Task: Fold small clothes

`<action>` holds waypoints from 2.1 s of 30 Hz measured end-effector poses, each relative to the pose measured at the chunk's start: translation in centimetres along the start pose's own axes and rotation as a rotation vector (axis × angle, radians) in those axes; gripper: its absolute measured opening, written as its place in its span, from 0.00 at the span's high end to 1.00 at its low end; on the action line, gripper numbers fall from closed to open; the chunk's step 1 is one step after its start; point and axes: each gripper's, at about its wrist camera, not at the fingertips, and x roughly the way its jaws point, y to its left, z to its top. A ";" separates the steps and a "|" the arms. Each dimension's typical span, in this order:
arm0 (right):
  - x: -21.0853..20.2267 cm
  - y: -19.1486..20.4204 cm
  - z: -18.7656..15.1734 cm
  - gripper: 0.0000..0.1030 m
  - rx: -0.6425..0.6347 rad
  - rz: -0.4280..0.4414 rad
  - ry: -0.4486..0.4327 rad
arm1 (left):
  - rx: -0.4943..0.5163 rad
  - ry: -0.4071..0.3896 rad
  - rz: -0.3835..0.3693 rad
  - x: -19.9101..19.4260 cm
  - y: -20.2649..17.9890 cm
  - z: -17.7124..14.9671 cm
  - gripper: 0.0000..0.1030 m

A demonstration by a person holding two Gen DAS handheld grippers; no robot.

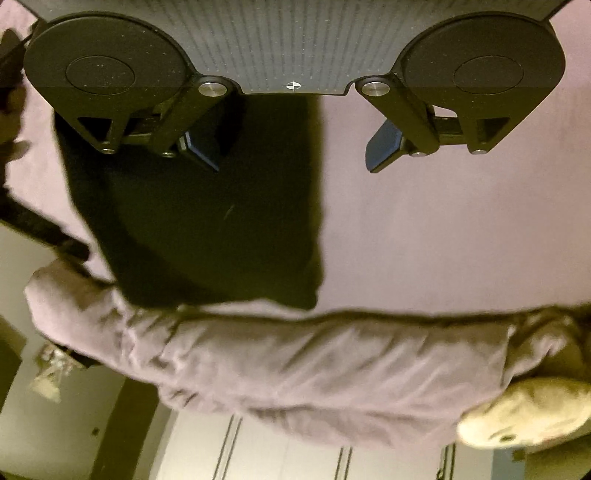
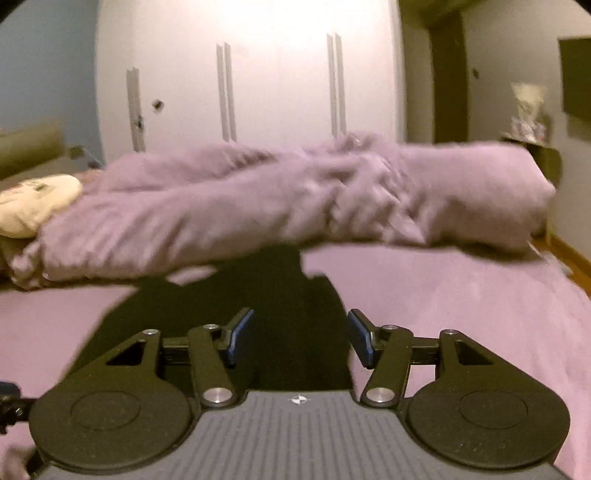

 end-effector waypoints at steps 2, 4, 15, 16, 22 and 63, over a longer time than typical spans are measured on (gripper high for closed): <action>1.3 0.9 0.3 0.63 -0.046 0.035 0.009 | 0.031 -0.006 0.000 0.5 -1.2 0.8 0.12; 3.1 1.9 0.3 0.79 -0.103 0.029 0.028 | 0.069 0.016 0.009 2.1 -2.4 1.4 0.12; 7.3 -0.2 -4.4 0.90 -0.160 -0.040 0.125 | 0.151 0.035 0.036 6.1 -4.6 0.4 0.08; 7.4 -0.1 -4.8 0.90 -0.174 -0.043 0.119 | 0.149 0.036 0.036 6.2 -4.5 0.3 0.08; 7.7 -0.8 -6.0 0.89 -0.146 -0.038 0.081 | 0.161 0.016 0.030 6.9 -4.7 -0.3 0.04; 11.3 -10.0 -8.0 0.36 0.579 0.570 0.421 | -0.279 0.320 -0.464 14.2 3.9 2.4 0.10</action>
